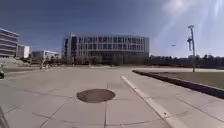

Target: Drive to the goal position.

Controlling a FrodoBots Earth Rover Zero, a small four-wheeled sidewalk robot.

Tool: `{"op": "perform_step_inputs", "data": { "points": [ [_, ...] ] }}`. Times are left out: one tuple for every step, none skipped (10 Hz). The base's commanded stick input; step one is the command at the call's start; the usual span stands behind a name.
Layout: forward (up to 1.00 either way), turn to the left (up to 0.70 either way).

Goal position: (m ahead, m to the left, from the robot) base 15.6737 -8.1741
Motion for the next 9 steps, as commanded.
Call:
{"op": "perform_step_inputs", "data": {
  "points": [
    [0.7, 0.0],
    [0.7, 0.0],
    [0.7, 0.0],
    [0.7, 0.0],
    [0.7, 0.0],
    [0.7, 0.0],
    [0.7, 0.0],
    [0.7, 0.0],
    [0.7, 0.0]
  ]
}}
